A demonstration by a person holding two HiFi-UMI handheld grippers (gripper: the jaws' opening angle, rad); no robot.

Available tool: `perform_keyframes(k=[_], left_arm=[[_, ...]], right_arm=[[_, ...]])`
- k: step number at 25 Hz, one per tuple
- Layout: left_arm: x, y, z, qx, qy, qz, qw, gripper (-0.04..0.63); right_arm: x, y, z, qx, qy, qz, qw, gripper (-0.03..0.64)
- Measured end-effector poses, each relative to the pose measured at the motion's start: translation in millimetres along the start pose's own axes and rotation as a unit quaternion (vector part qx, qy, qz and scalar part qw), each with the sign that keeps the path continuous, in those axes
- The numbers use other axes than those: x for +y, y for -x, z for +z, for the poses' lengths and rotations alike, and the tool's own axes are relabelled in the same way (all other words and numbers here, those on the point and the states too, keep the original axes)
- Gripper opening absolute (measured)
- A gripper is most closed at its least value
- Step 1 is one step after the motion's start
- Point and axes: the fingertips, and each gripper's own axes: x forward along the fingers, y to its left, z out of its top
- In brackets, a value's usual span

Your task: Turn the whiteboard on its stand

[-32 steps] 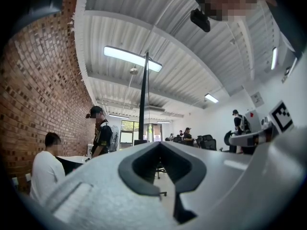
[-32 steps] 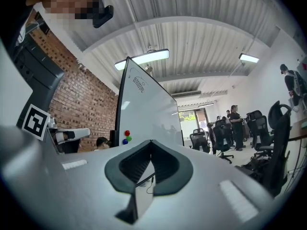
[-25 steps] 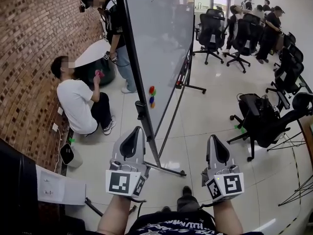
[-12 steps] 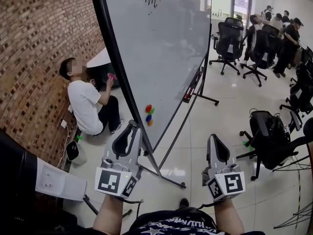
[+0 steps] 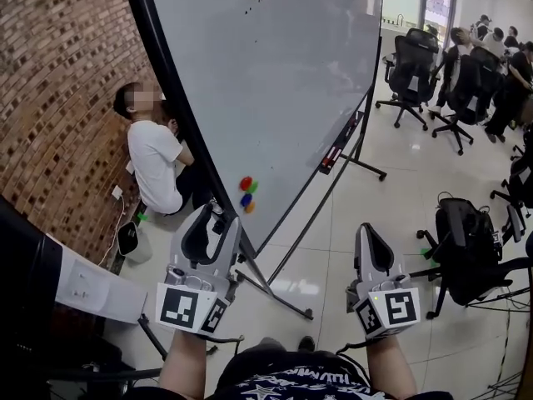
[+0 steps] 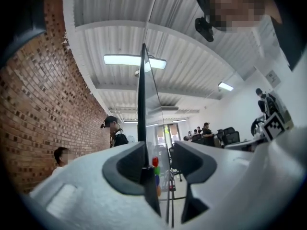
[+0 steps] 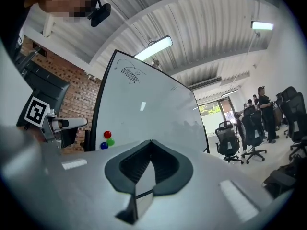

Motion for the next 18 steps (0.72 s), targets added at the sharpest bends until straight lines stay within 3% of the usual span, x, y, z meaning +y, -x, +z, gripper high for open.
perform_keyframes(k=[4,18], left_arm=[[5,-7,2,0.003,-0.017,-0.008,0.9998,0.231],[23,-39,4,0.022,0.017,-0.051,0.9983,0.23]], right_arm=[[1,-4,-4,0.006,-0.001,-0.004,1.0,0.008],[17,-8,-4,0.007,-0.002,-0.023,1.0,0.008]])
